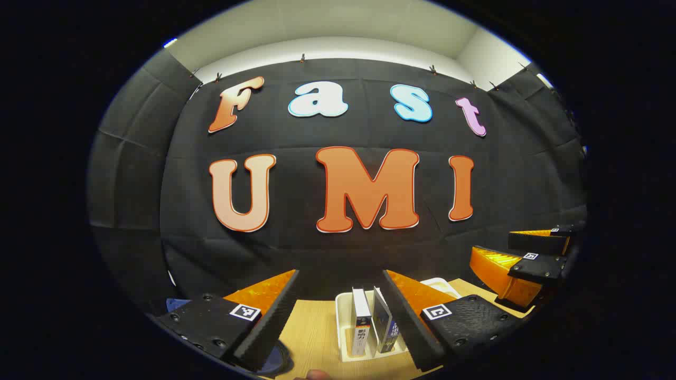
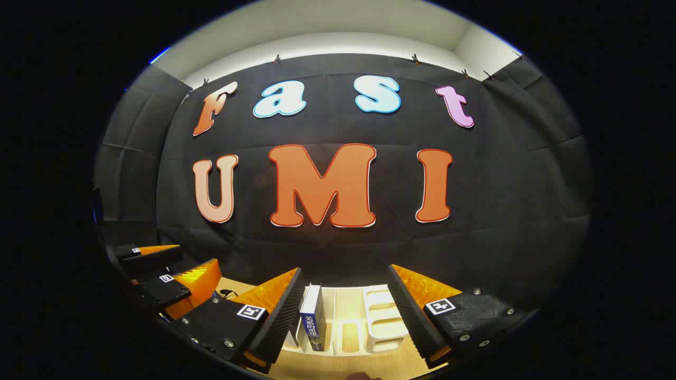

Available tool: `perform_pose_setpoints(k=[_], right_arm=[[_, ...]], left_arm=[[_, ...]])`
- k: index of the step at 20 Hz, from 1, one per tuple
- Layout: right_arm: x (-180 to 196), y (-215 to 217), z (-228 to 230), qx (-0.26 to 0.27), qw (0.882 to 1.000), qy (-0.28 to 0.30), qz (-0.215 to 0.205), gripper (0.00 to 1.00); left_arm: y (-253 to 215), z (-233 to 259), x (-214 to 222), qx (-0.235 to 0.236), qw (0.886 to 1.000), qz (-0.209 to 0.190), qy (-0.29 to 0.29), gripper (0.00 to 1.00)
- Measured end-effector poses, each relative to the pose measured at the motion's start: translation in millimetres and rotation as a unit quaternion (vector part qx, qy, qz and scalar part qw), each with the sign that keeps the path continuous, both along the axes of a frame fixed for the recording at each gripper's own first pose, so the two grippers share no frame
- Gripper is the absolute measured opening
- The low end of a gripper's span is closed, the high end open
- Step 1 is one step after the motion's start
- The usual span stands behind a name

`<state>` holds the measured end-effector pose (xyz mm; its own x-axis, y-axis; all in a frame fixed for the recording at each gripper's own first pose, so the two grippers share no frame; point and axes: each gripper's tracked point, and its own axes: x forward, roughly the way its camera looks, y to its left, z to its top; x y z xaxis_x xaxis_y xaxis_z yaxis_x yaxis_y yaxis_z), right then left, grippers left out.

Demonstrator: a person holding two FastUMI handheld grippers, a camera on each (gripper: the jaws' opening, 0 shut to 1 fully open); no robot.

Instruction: Open the schoolbag, grab two books from the bookshelf and put them into the schoolbag.

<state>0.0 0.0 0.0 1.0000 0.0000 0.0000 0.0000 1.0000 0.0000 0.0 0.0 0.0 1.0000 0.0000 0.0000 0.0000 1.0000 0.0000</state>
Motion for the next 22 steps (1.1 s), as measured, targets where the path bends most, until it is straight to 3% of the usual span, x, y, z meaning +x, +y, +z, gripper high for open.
perform_pose_setpoints(k=[3,4,7,9,10,11,14,15,16,21,22], right_arm=[[-1.9,-2.8,-1.7,-0.002,1.0,0.001,-0.004,0.94],[-1.8,-3.6,-3.1,0.002,1.0,0.001,-0.006,0.94],[-3.7,-1.4,-7.8,0.011,1.0,0.012,-0.005,0.94],[-4.8,-2.4,-8.6,0.005,1.0,0.01,-0.007,0.94],[-4.8,-2.1,-7.9,0.002,1.0,0.009,-0.008,0.94],[-5.2,-1.3,-7.7,0.001,1.0,0.009,-0.009,0.94],[-6.0,0.6,-10.7,0.001,1.0,0.011,-0.008,0.94],[-6.1,0.5,-11.1,-0.001,1.0,0.013,-0.009,0.94],[-6.5,0.1,-11.6,-0.001,1.0,0.014,-0.01,0.94],[-6.1,0.4,-13.5,-0.001,1.0,0.017,-0.015,0.94],[-6.9,1.1,-14.5,-0.001,1.0,0.018,-0.014,0.94]], left_arm=[[-1.9,-2.1,-1.0,-0.006,1.0,-0.001,0.002,0.99],[-4.2,-2.3,-1.5,-0.007,1.0,-0.004,0.004,0.95],[-1.7,-2.8,-2.9,-0.008,1.0,-0.004,0.005,0.99],[0.1,-2.9,-1.6,-0.003,1.0,-0.003,0.002,0.95],[0.2,-3.9,-2.3,-0.003,1.0,-0.004,0.005,0.99],[-0.6,-5.2,-4.2,-0.003,1.0,-0.006,0.008,0.95],[-0.1,-5.6,-5.1,0.0,1.0,-0.009,0.012,0.95],[0.2,-6.9,-5.3,0.0,1.0,-0.009,0.013,0.99],[0.3,-7.3,-5.8,0.001,1.0,-0.007,0.014,0.95],[2.1,-7.0,-6.5,-0.004,1.0,-0.003,0.015,0.95],[1.8,-7.8,-5.6,-0.006,1.0,-0.002,0.014,0.99]])
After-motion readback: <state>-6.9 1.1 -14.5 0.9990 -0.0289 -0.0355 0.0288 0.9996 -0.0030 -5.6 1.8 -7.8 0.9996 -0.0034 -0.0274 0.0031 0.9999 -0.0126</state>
